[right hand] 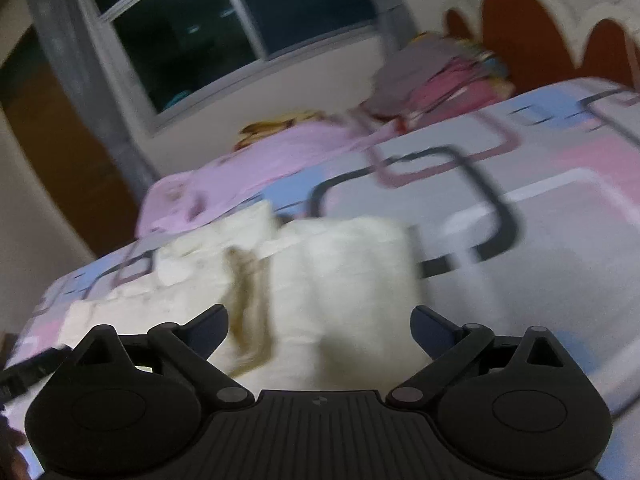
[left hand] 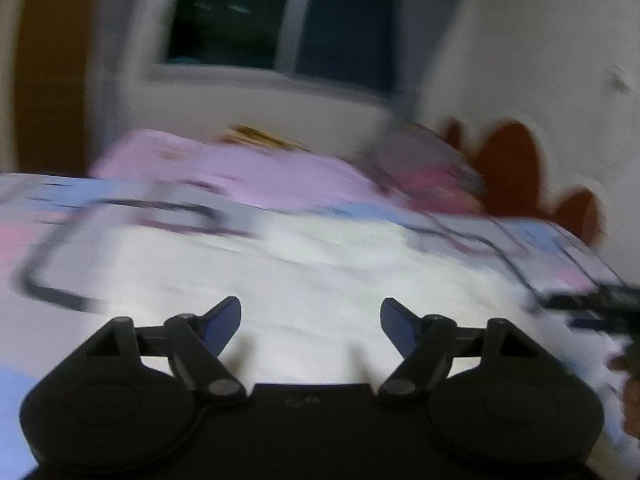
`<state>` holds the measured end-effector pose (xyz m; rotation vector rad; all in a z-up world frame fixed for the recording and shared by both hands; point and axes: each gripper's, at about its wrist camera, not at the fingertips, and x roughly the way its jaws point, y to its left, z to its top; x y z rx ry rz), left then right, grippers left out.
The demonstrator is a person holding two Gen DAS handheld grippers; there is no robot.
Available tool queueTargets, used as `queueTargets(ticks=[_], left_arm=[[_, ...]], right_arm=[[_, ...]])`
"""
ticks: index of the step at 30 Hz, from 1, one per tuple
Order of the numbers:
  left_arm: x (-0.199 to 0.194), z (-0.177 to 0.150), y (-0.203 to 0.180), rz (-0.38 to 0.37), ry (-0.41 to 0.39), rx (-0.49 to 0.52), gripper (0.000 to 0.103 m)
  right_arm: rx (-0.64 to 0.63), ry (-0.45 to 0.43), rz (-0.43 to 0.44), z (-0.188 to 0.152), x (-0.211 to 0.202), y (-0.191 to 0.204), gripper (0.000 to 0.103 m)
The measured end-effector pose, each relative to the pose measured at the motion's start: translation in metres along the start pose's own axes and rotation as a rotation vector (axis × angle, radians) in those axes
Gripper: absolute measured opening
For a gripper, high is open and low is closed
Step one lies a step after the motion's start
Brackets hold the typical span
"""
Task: Fold large clothes
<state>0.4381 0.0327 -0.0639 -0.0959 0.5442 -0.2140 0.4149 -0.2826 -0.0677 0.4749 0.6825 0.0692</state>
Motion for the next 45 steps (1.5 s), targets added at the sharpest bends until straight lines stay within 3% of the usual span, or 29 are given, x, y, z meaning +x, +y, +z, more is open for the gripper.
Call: queueTargets(ticks=[2,5,7,8,9,11,15,18,22,25,27,28,29,30,31,32,35,36,38,40,43,45], left_arm=[[-0.004,0.006,0.034,0.042,0.007,-0.076,0.074],[0.011,0.006,0.061,0.049,0.043,-0.131,0.068],[0.023,0.000,0.068,0.035,0.084,-0.147,0.064],[0.025,0.000,0.069,0.038,0.091,-0.139,0.064],[0.024,0.000,0.069,0.041,0.097,-0.123,0.064],[0.025,0.000,0.067,0.036,0.099,-0.098,0.064],[0.031,-0.005,0.058,0.015,0.117,-0.048,0.062],[0.046,-0.014,0.052,0.030,0.169,-0.010,0.062],[0.062,-0.026,0.056,0.038,0.216,0.021,0.064],[0.064,-0.031,0.063,0.031,0.236,0.024,0.066],[0.057,-0.023,0.066,0.031,0.243,0.008,0.064],[0.047,-0.016,0.068,0.025,0.212,-0.002,0.074],[0.035,-0.008,0.070,0.016,0.159,-0.007,0.085],[0.026,0.002,0.071,0.020,0.101,-0.002,0.100],[0.025,0.010,0.071,0.027,0.074,0.008,0.100],[0.029,0.019,0.071,0.027,0.065,0.019,0.100],[0.057,0.041,0.064,0.002,0.077,0.043,0.097],[0.072,0.045,0.060,-0.001,0.103,0.061,0.095],[0.097,0.044,0.058,-0.007,0.164,0.075,0.091],[0.118,0.035,0.062,0.019,0.221,0.089,0.091],[0.148,0.003,0.078,0.007,0.353,0.082,0.103],[0.148,-0.006,0.086,-0.006,0.324,0.067,0.103]], right_arm=[[-0.003,0.033,0.036,-0.003,0.021,0.012,0.095],[0.015,0.119,0.055,-0.005,0.055,0.023,0.065],[0.013,0.160,0.042,-0.008,0.071,0.024,0.064],[-0.001,0.167,0.043,-0.009,0.074,0.025,0.046],[-0.018,0.181,0.067,-0.009,0.075,0.026,0.009],[-0.055,0.157,0.062,-0.006,0.066,0.030,0.009],[-0.110,0.023,0.004,0.001,0.025,0.025,0.009],[-0.155,0.100,-0.083,-0.005,0.042,0.014,0.009],[-0.134,0.124,-0.123,-0.017,0.057,0.001,0.009],[-0.197,0.144,-0.156,-0.024,0.061,0.006,0.009],[-0.210,0.118,-0.173,-0.020,0.049,0.009,0.009],[-0.222,0.070,-0.198,-0.014,0.039,0.014,0.009],[-0.242,0.014,-0.210,-0.009,0.028,0.018,0.024],[-0.268,-0.049,-0.206,-0.003,0.017,0.024,0.064],[-0.289,-0.080,-0.184,0.002,0.014,0.030,0.075],[-0.314,-0.084,-0.163,0.008,0.017,0.037,0.078],[-0.358,-0.036,-0.131,0.018,0.048,0.056,0.077],[-0.371,-0.007,-0.133,0.020,0.063,0.060,0.062],[-0.363,0.060,-0.172,0.020,0.091,0.058,0.045],[-0.344,0.107,-0.200,0.014,0.111,0.045,0.045],[-0.363,0.152,-0.173,-0.004,0.130,0.027,0.046],[-0.376,0.124,-0.161,-0.014,0.133,0.020,0.046]])
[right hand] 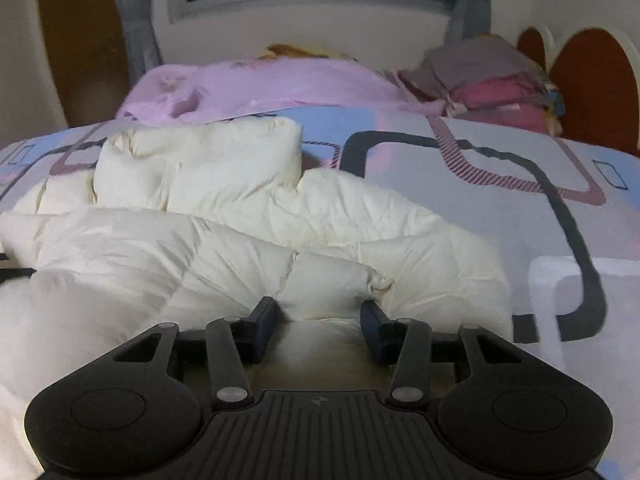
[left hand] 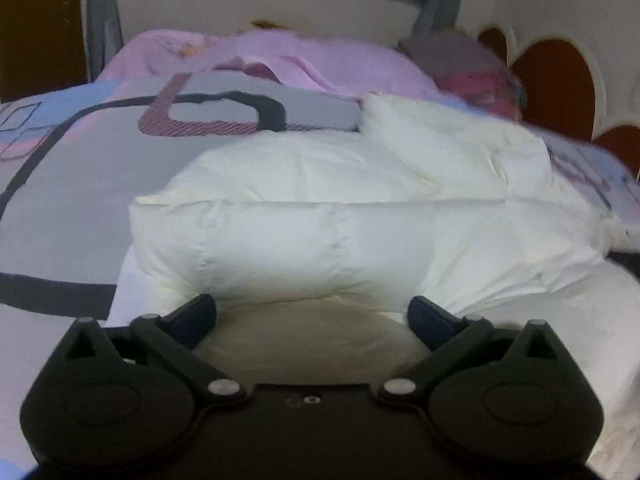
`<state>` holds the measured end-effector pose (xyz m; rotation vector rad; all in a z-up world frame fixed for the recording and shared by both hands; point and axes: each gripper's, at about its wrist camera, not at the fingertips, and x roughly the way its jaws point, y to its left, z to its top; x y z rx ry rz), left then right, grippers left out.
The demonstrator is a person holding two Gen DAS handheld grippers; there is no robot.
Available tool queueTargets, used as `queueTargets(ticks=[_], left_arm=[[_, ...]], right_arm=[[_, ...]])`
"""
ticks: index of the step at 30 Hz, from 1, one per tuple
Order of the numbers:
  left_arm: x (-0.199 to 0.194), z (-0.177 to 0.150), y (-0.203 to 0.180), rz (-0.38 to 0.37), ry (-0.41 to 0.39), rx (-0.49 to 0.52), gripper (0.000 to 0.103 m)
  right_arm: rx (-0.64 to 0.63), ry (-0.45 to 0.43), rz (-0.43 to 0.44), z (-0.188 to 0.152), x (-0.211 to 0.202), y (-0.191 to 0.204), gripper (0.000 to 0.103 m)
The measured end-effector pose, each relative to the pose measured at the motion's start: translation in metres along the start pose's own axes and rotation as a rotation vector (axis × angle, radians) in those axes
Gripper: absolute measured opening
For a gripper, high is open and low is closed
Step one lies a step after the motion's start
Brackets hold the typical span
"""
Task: Fold large clothes
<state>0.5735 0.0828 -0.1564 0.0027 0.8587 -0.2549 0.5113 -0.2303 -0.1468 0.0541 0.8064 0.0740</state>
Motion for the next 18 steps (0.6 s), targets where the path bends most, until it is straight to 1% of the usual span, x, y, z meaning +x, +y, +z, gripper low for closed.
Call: queueTargets(ticks=[2,5,7,8,9,10,11,12,13,14,16,17,18], left_arm=[[0.000,-0.005,-0.004,0.020,-0.016,0.023,0.103],[0.001,-0.007,-0.007,0.040,-0.035,0.040,0.103],[-0.001,-0.006,-0.007,0.039,-0.033,0.036,0.103],[-0.004,0.000,-0.006,0.042,-0.026,0.026,0.103],[-0.013,0.003,-0.007,0.056,-0.021,0.005,0.096],[-0.028,0.005,-0.010,0.062,-0.040,-0.013,0.093],[-0.042,0.007,-0.015,0.054,-0.068,-0.018,0.095],[-0.059,0.005,-0.022,0.032,-0.114,-0.022,0.100],[-0.072,0.002,-0.033,0.009,-0.152,-0.013,0.103],[-0.081,-0.001,-0.050,-0.004,-0.175,0.022,0.103],[-0.086,-0.006,-0.083,0.009,-0.189,0.087,0.103],[-0.085,-0.010,-0.096,0.007,-0.194,0.102,0.103],[-0.081,-0.013,-0.108,0.012,-0.180,0.109,0.103]], right_arm=[[0.026,-0.030,-0.001,-0.008,0.003,-0.003,0.046],[-0.002,-0.064,-0.025,-0.011,0.007,0.004,0.046],[0.001,-0.044,-0.022,-0.006,0.007,0.003,0.046],[0.005,-0.025,-0.021,0.000,0.005,0.003,0.047],[0.015,-0.009,-0.030,0.007,-0.001,0.002,0.053],[0.031,-0.025,-0.062,0.012,-0.016,0.002,0.065],[0.039,-0.086,-0.074,0.014,-0.036,0.003,0.089],[0.038,-0.146,-0.032,0.015,-0.057,0.005,0.091],[0.041,-0.144,0.000,0.015,-0.068,0.009,0.091],[0.037,-0.125,0.014,0.015,-0.072,0.014,0.091],[-0.008,-0.092,0.049,0.006,-0.073,0.033,0.090],[-0.030,-0.074,0.046,0.002,-0.071,0.040,0.084],[-0.045,-0.054,0.030,-0.003,-0.068,0.046,0.082]])
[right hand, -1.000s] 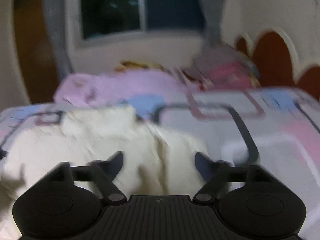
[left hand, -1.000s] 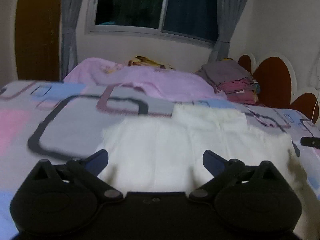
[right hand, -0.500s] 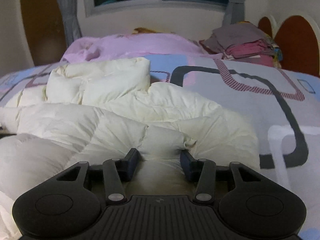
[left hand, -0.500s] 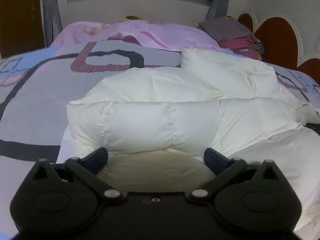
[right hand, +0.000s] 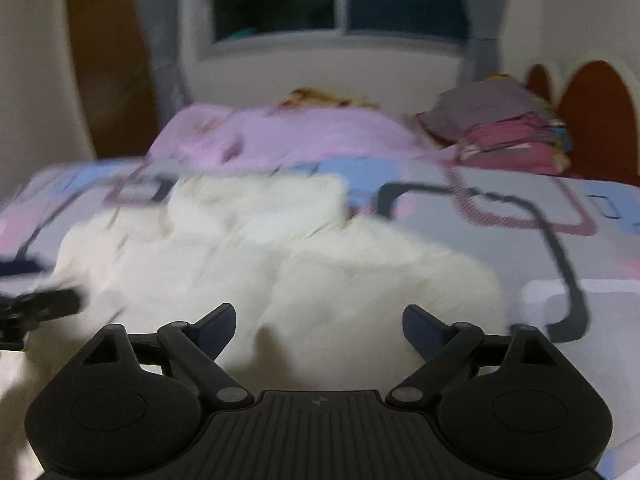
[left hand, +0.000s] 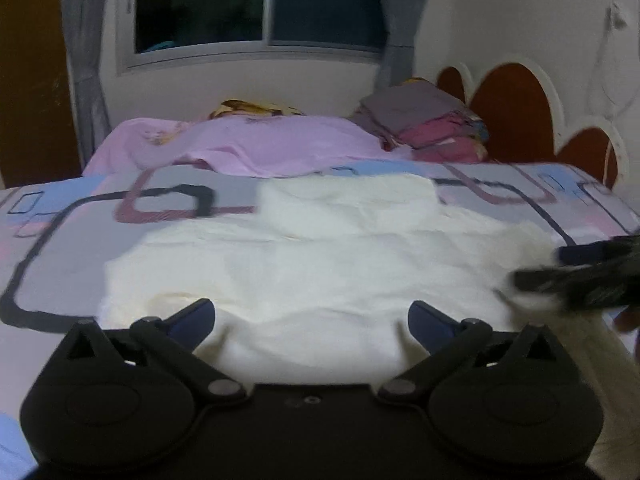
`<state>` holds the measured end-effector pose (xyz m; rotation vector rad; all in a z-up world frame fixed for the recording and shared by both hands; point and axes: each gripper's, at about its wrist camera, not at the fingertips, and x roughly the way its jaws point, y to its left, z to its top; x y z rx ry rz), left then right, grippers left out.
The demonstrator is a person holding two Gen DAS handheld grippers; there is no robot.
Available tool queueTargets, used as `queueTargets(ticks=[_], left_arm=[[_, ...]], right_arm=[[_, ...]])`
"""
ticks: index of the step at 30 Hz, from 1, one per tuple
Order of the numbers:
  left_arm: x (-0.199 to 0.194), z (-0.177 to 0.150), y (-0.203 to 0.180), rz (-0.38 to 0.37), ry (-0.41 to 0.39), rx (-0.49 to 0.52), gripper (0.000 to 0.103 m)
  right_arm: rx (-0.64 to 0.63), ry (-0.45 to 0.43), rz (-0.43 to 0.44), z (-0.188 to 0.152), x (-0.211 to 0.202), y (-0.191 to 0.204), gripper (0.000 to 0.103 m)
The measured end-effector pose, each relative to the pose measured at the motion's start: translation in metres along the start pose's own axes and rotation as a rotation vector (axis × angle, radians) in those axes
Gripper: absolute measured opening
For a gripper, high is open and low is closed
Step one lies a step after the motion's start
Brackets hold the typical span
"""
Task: Fold large clothes
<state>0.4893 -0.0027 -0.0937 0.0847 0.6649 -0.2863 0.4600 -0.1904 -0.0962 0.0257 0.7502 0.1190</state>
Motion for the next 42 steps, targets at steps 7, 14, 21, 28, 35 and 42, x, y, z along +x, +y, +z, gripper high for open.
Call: queueTargets(ticks=[7,14,21,28,35,42], left_arm=[[0.040,-0.028,-0.013,0.061,0.165,0.040,0.102],[-0.027,-0.036,0.023,0.100,0.087,0.009,0.103],[-0.079,-0.076,0.064,0.121,0.113,-0.012,0.103],[-0.107,-0.108,0.088,0.135,0.178,-0.030,0.097],[-0.145,-0.136,0.095,0.157,0.196,-0.097,0.097],[-0.177,-0.160,0.074,0.198,0.203,-0.114,0.094]], right_arm=[[-0.029,0.128,-0.071,-0.027,0.034,0.005,0.082],[0.077,0.018,-0.057,-0.028,-0.033,-0.033,0.082],[0.210,0.016,-0.132,-0.076,-0.105,-0.084,0.081],[0.336,0.062,-0.175,-0.119,-0.151,-0.114,0.065],[0.392,0.086,-0.131,-0.149,-0.178,-0.134,0.065],[0.391,0.088,-0.049,-0.179,-0.204,-0.133,0.083]])
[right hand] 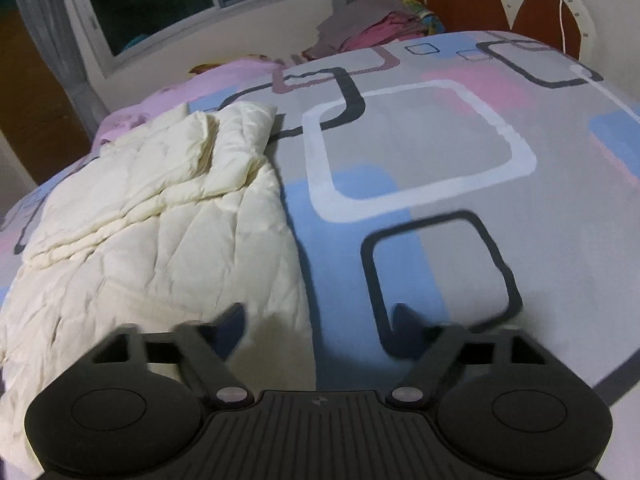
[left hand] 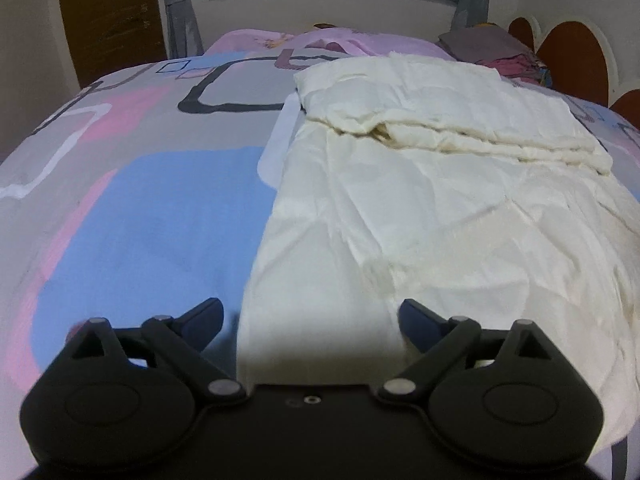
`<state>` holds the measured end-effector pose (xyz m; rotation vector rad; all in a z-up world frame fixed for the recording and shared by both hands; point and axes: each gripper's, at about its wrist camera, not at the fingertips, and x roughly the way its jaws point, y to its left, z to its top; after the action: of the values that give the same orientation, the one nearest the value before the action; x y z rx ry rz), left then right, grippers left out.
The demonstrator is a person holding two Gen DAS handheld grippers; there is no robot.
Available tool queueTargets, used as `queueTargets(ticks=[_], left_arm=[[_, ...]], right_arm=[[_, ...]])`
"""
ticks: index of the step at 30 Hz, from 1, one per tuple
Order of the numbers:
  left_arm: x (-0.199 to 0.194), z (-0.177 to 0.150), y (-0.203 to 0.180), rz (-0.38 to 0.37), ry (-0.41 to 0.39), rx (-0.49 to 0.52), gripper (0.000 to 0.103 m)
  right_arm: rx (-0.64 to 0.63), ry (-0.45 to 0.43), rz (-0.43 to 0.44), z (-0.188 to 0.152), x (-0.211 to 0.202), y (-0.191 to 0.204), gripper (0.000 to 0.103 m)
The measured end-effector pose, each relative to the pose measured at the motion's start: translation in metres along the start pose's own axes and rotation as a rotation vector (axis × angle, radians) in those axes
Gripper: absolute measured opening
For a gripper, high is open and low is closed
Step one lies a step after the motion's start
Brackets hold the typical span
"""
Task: Fold large clothes
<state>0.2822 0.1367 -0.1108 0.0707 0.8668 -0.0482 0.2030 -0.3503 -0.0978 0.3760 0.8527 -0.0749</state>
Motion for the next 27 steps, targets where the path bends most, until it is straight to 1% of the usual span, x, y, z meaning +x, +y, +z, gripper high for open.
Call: queueTargets(ticks=[7,9,11,13,15,17,19,22,23,25,27], left_arm=[[-0.026,-0.029,-0.009,-0.001,0.000,-0.018,0.093],[-0.030,-0.036,-0.009,-0.007,0.007,-0.026,0.093],[-0.034,-0.043,-0.004,-0.012,0.010,-0.060,0.092],[-0.036,-0.050,0.002,-0.047,0.013,-0.098,0.090],[-0.037,-0.056,0.009,-0.101,0.024,-0.144,0.085],[-0.037,-0.060,0.015,-0.148,0.030,-0.176,0.085],[-0.034,-0.063,0.020,-0.154,0.030,-0.187,0.088],[-0.028,-0.063,0.034,-0.204,0.033,-0.252,0.087],[-0.026,-0.061,0.039,-0.219,0.031,-0.259,0.087],[-0.022,-0.057,0.043,-0.235,0.038,-0.240,0.087],[-0.016,-0.053,0.046,-0.274,0.060,-0.224,0.087]], right_arm=[[0.043,0.049,0.094,-0.029,-0.015,-0.012,0.083],[0.041,0.058,0.109,-0.037,-0.019,-0.012,0.083],[0.040,0.062,0.113,-0.040,-0.023,-0.014,0.083],[0.045,0.066,0.129,-0.043,-0.025,-0.016,0.083],[0.068,0.100,0.167,-0.047,-0.023,-0.018,0.083],[0.083,0.128,0.189,-0.053,-0.019,-0.020,0.083],[0.111,0.151,0.216,-0.059,-0.015,-0.024,0.082],[0.146,0.150,0.243,-0.059,-0.013,-0.028,0.082],[0.158,0.141,0.240,-0.058,-0.014,-0.030,0.082],[0.174,0.126,0.215,-0.055,-0.012,-0.033,0.082],[0.177,0.137,0.229,-0.054,-0.008,-0.033,0.082]])
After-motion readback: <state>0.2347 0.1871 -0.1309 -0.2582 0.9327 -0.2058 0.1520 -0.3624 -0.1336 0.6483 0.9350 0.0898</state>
